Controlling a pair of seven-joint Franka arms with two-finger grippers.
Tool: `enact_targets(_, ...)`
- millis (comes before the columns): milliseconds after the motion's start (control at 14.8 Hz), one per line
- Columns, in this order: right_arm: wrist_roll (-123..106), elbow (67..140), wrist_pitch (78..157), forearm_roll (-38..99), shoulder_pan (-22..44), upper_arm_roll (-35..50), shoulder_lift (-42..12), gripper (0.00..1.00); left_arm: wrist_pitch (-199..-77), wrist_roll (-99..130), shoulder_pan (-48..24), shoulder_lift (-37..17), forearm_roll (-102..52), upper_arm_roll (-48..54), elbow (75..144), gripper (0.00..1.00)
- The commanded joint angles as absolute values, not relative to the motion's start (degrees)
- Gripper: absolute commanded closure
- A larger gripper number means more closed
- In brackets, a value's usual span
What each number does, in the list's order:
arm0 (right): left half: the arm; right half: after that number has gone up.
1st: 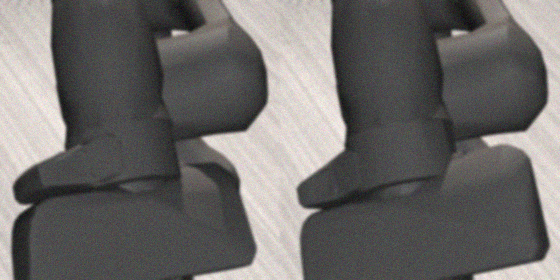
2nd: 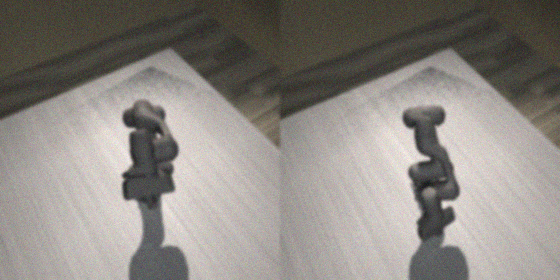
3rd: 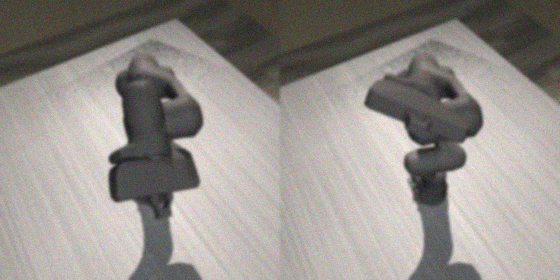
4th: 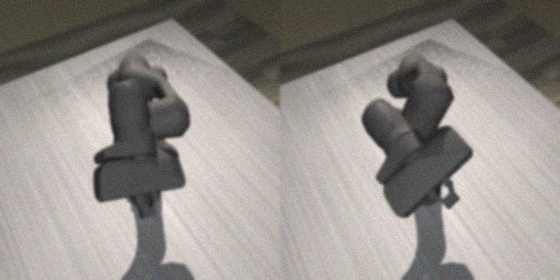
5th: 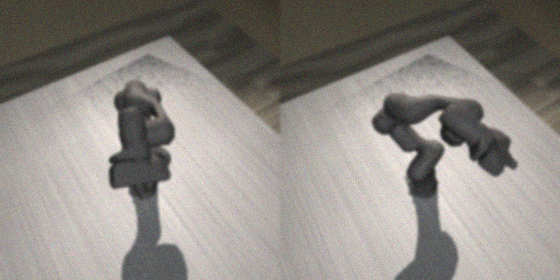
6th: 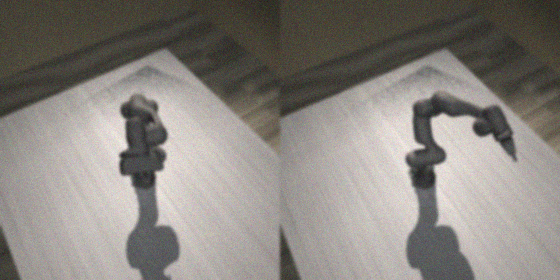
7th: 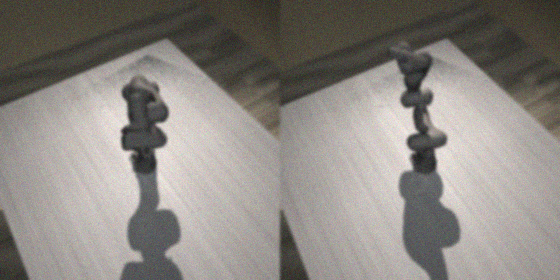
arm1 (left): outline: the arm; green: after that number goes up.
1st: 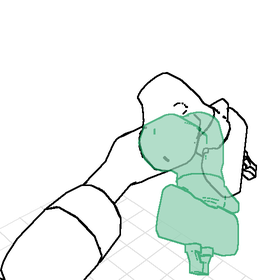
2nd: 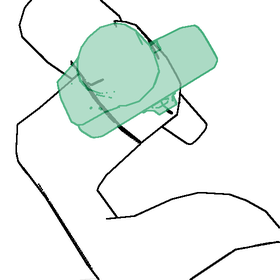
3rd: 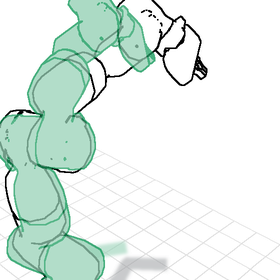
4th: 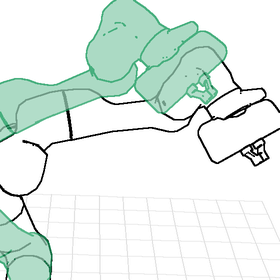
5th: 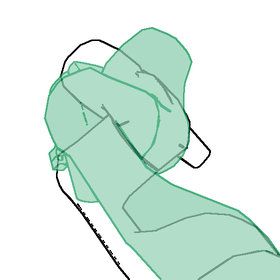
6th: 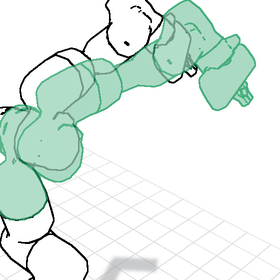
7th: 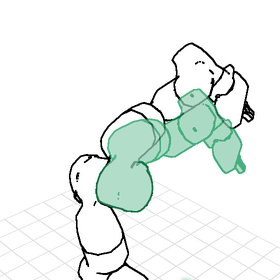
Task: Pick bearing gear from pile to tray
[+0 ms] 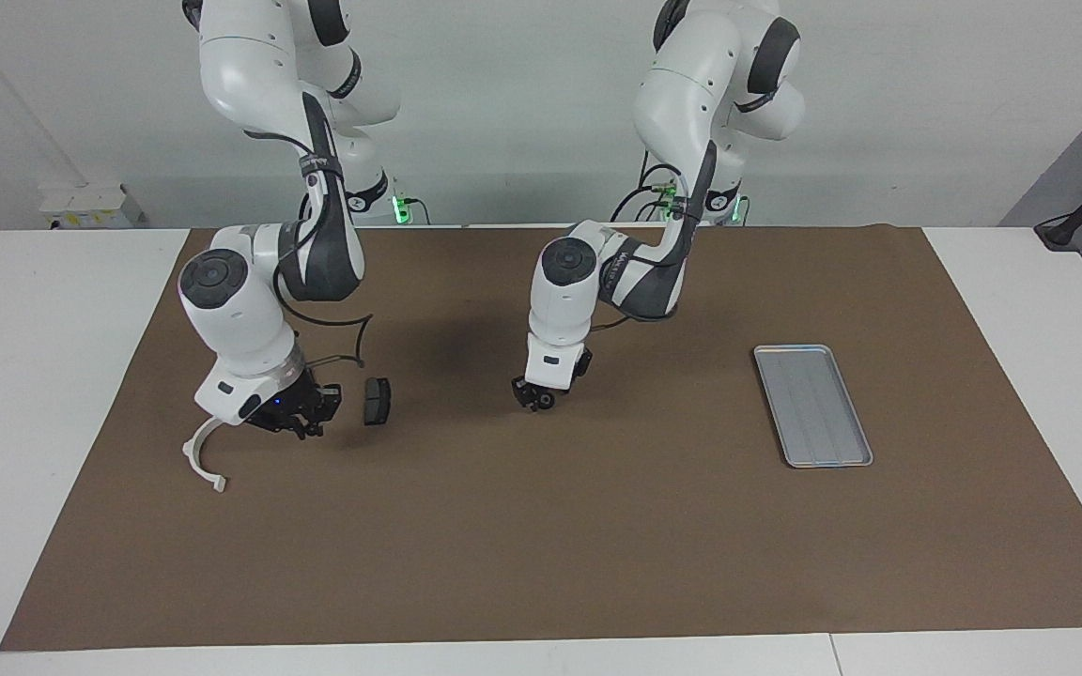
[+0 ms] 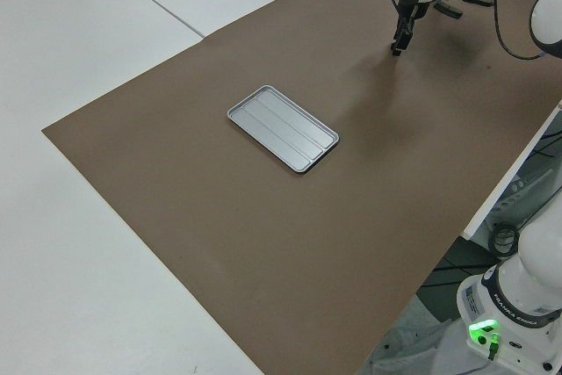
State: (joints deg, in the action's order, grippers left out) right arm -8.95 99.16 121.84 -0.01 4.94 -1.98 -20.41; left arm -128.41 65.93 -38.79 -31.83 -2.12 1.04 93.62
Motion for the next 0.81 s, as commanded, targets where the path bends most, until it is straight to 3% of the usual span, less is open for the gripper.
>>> enact_targets(0, -7.74, 95.63, 118.83, 2.19, 4.75, -1.23, -20.30, 1.00, -128.50, 66.80, -39.99, -31.82, -2.02, -0.09, 93.87, 0.31)
enact_targets(743, -5.27, 96.24, 120.85, 3.25, 4.92, -0.88, -19.95, 1.00, -128.58, 67.24, -41.04, -31.82, -2.02, -0.26, 94.04, 0.36)
